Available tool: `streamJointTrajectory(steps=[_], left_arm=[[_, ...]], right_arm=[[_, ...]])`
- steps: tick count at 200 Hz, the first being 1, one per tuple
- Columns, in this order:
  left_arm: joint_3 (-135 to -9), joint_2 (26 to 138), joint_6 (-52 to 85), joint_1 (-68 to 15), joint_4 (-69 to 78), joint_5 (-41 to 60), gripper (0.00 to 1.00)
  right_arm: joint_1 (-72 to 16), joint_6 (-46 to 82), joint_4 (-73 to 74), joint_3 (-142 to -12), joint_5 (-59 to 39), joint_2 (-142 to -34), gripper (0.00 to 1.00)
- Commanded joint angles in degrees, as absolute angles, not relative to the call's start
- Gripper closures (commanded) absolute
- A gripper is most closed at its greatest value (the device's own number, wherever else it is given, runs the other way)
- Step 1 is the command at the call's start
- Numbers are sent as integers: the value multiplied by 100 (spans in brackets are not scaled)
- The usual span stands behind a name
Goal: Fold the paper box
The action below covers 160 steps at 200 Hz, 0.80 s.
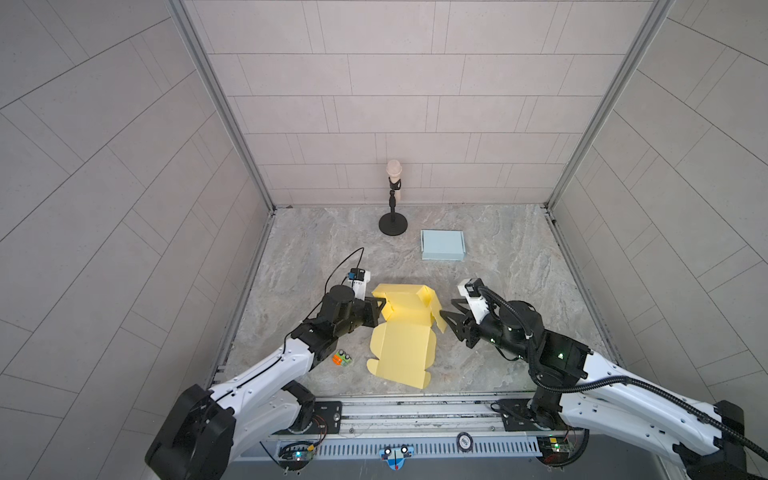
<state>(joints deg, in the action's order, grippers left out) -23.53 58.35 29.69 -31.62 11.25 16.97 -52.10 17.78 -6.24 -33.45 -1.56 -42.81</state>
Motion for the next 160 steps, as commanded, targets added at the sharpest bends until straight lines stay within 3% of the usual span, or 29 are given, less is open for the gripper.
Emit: streamJointTrajectory(steps=[1, 86, 160], left_arm=[[-2485, 5879, 2857, -3137, 1148, 1810, 91], [-2470, 6024, 2903, -3137, 1256, 1862, 91], [-2431, 6130, 2988, -3138, 1353, 1854, 90]], right_arm=[[-5203, 1830, -370, -3462, -396, -4455, 53], [-5280, 1951, 49, -3708, -712, -5322, 61], [-5525, 1984, -171, -3972, -70, -5822, 63]])
